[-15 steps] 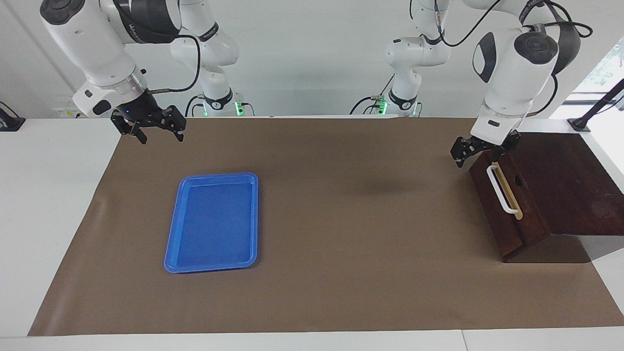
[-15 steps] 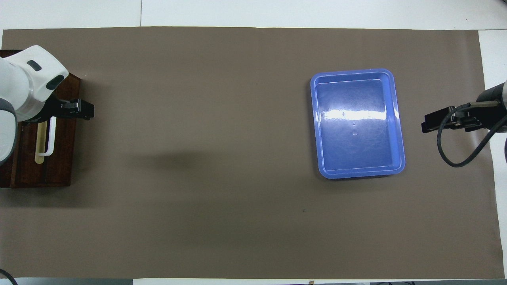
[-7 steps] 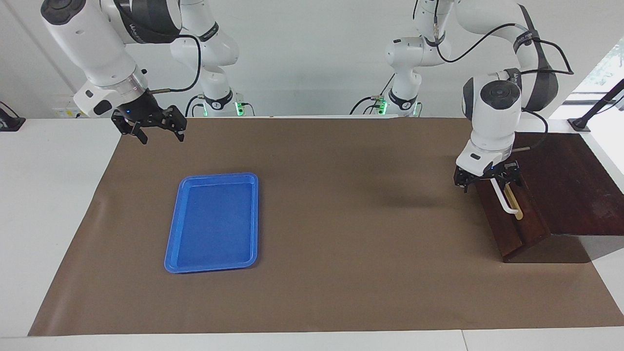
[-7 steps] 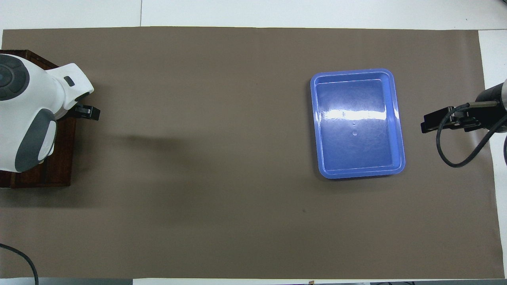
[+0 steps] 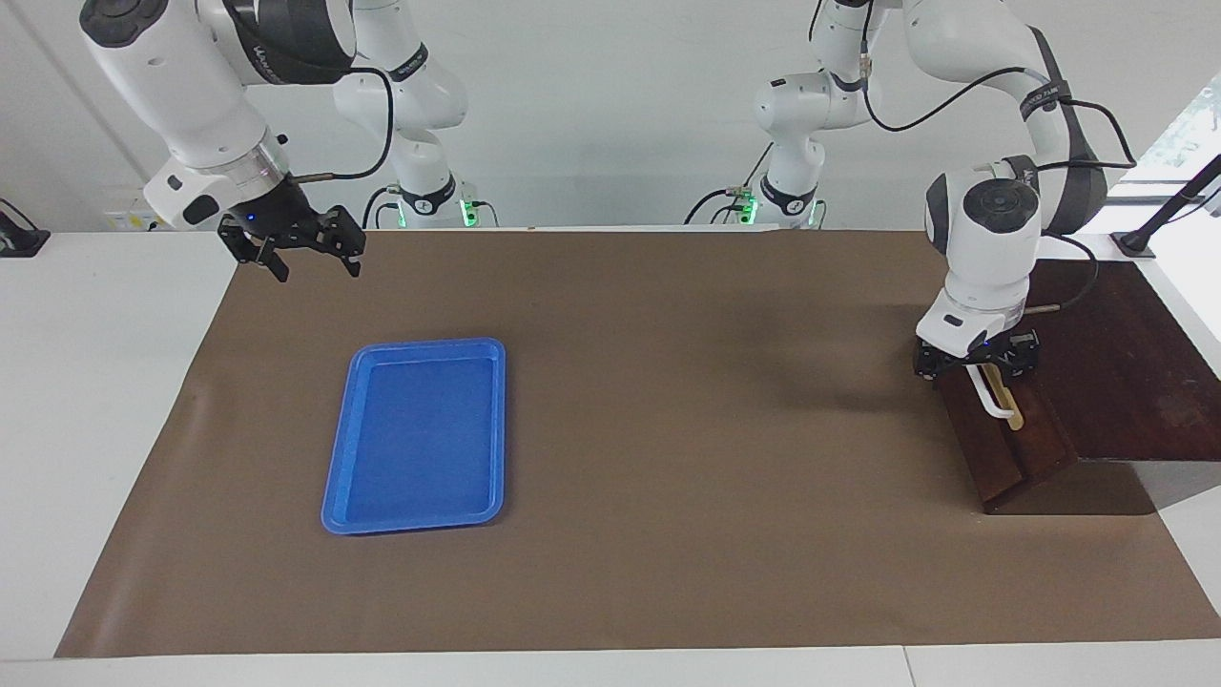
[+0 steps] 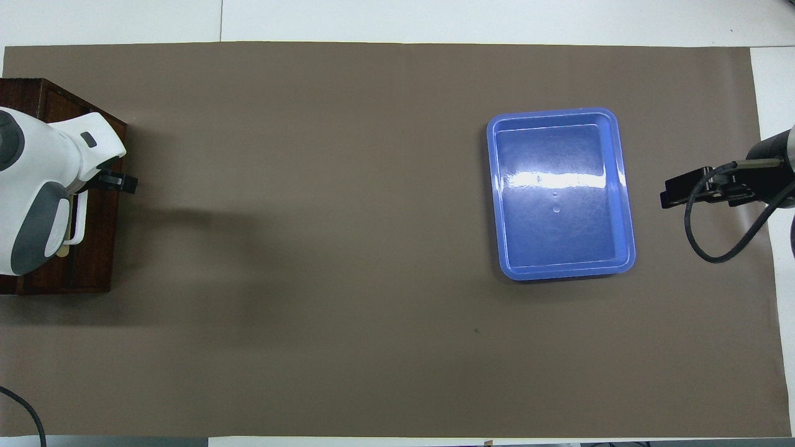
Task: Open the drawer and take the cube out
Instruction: 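Grasp the white drawer handle with the left gripper and pull it open, then grasp the yellow cube in the drawer with the left gripper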
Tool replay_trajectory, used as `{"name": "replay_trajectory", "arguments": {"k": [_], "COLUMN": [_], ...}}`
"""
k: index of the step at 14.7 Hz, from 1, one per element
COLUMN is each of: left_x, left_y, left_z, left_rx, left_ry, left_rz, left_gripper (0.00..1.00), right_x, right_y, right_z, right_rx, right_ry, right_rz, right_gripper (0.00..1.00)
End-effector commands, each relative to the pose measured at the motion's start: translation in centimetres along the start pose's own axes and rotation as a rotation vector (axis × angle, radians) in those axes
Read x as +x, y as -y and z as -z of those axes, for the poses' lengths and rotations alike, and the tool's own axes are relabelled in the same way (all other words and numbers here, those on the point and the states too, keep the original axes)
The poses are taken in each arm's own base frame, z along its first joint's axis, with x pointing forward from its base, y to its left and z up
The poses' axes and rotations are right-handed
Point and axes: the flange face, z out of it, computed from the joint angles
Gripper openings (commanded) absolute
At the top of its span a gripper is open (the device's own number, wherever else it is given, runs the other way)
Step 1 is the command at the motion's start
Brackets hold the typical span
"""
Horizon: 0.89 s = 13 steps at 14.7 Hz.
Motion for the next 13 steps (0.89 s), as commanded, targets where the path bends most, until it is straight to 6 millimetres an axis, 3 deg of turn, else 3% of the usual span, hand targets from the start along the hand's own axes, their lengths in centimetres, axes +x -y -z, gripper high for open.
{"name": "replay_trajectory", "arguments": {"k": [1,5,6,7,10,13], "left_x": [-1.4,-1.1,-0.5,0.2,1.8,1.9], "left_y": [-1.3,-3.1,-4.4,-5.8,-14.6,-18.9], "left_z": [-1.3,-2.1,-2.1,-1.5,1.1,2.8], "left_rx": [0.0,-0.012,-0.017,-0.021,-0.046,-0.096], "left_ry": [-0.012,-0.016,-0.021,-0.038,-0.071,-0.073], "left_rz": [0.009,0.026,0.026,0.044,0.151,0.232], "left_gripper": [1.0,1.0,1.0,1.0,1.0,1.0], "right_x": [-0.2,-0.2,-0.2,-0.2,0.0,0.0], "right_y": [-0.1,-0.2,-0.1,-0.1,0.1,0.1], "right_z": [0.5,0.4,0.5,0.4,0.5,0.5], "right_rx": [0.015,0.015,0.015,0.015,0.01,0.01], "right_ry": [-0.018,-0.018,-0.02,-0.02,-0.033,-0.033], "right_rz": [0.012,0.02,0.023,0.023,0.026,0.021], "right_gripper": [1.0,1.0,1.0,1.0,1.0,1.0]}}
